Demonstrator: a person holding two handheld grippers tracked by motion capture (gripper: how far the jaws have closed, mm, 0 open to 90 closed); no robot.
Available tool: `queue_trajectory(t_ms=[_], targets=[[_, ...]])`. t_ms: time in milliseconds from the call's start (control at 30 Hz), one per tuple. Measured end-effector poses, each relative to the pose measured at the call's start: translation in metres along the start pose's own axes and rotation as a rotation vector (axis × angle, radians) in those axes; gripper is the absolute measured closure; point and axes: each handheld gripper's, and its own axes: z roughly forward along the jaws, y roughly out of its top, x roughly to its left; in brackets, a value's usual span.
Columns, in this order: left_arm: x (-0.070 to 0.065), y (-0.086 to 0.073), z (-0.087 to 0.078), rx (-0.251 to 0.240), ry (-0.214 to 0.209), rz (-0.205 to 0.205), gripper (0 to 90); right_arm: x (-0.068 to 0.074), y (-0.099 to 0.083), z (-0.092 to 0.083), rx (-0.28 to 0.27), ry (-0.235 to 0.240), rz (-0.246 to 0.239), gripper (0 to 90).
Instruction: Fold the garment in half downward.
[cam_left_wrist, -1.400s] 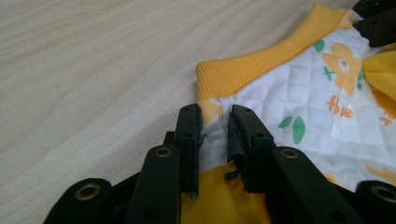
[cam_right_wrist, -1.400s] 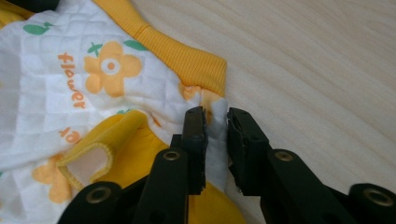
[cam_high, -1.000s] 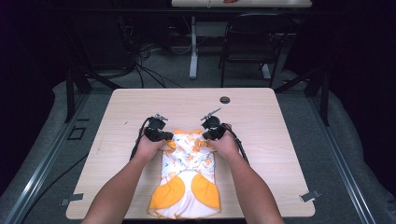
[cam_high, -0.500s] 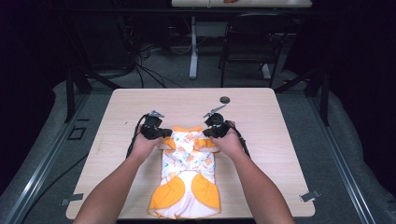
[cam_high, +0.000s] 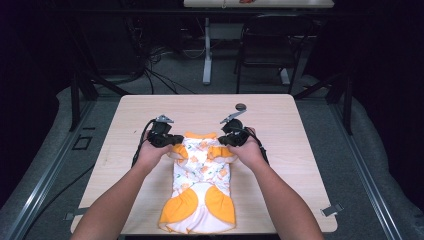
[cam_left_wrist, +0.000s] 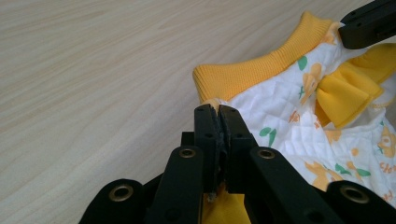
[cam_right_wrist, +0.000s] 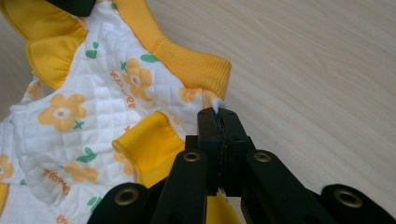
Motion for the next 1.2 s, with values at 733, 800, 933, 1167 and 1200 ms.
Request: queue_trajectory(t_ms=[733,800,933,1167,1200], targets=[[-0.003,0.033,-0.044,-0.117,0.040,0.059,87.1,0.009,0.037,-0.045,-0.124,-0.062,-0.075,89.2],[-0.004,0.033,-0.047,-0.124,0.041,0.070,87.1,0.010,0.038,-0.048,-0.140,-0.063,-0.082,89.2],[-0.008,0.028,-0.048,-0.118,0.036,0.090,87.1,0.015,0.034,-0.050,-0.127,-0.071,-0.115,89.2],[-0.017,0.017,-0.051,-0.130,0.011,0.107,87.2,0.021,0.018,-0.053,-0.121,-0.061,-0.160,89.1],[-0.019,0.014,-0.053,-0.133,0.006,0.112,87.2,0.022,0.016,-0.055,-0.122,-0.057,-0.160,89.1]])
